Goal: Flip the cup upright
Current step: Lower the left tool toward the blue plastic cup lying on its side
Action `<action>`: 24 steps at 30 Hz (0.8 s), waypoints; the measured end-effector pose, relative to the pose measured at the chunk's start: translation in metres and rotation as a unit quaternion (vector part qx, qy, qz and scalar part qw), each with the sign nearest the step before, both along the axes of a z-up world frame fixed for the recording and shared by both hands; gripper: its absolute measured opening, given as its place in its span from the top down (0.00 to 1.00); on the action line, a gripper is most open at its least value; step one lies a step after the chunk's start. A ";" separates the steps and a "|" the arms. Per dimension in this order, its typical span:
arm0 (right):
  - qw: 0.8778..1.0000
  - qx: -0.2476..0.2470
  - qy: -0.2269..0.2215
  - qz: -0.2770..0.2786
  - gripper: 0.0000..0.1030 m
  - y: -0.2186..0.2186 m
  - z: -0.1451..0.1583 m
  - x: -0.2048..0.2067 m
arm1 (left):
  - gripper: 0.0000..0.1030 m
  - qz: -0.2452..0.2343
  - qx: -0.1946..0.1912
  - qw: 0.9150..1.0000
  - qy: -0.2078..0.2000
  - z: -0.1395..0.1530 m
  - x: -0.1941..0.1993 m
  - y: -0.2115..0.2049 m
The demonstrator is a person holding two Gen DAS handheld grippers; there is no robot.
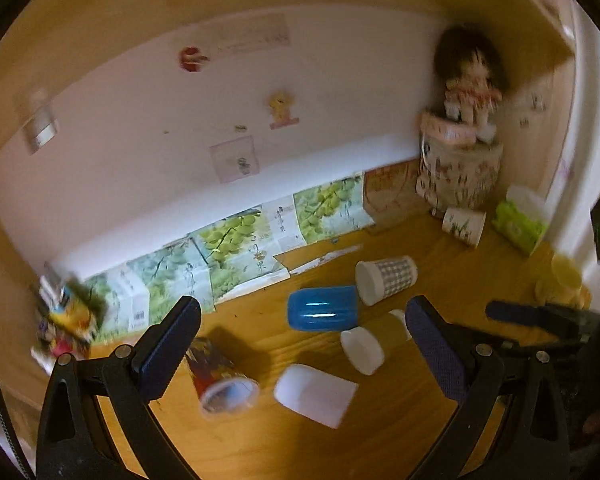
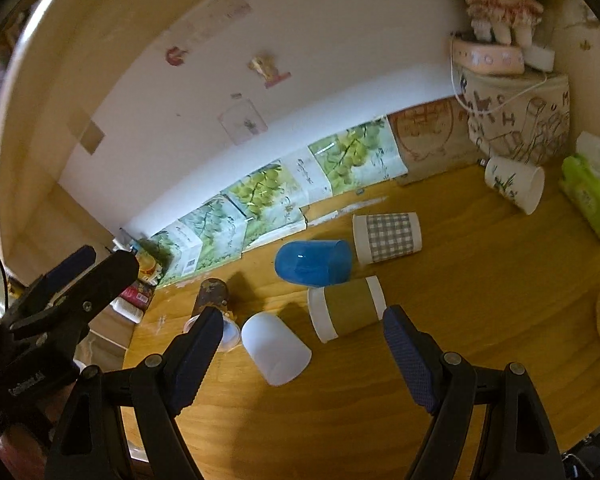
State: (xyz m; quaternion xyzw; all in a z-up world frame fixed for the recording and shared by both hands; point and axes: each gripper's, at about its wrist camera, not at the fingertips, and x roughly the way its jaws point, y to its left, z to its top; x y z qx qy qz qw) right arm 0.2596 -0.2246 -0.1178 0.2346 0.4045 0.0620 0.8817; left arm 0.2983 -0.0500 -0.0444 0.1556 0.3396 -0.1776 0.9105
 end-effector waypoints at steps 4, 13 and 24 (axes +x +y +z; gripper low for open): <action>1.000 0.017 0.011 -0.013 0.20 -0.004 -0.010 0.018 | 0.01 -0.040 0.051 0.998 0.022 -0.014 0.023 -0.005; 0.999 0.020 0.027 -0.028 0.20 -0.007 -0.028 0.046 | 0.01 -0.162 0.156 0.974 0.019 -0.046 0.055 -0.020; 0.998 0.001 0.039 -0.043 0.20 -0.017 -0.051 0.055 | 0.01 -0.310 0.255 0.916 -0.005 -0.092 0.075 -0.050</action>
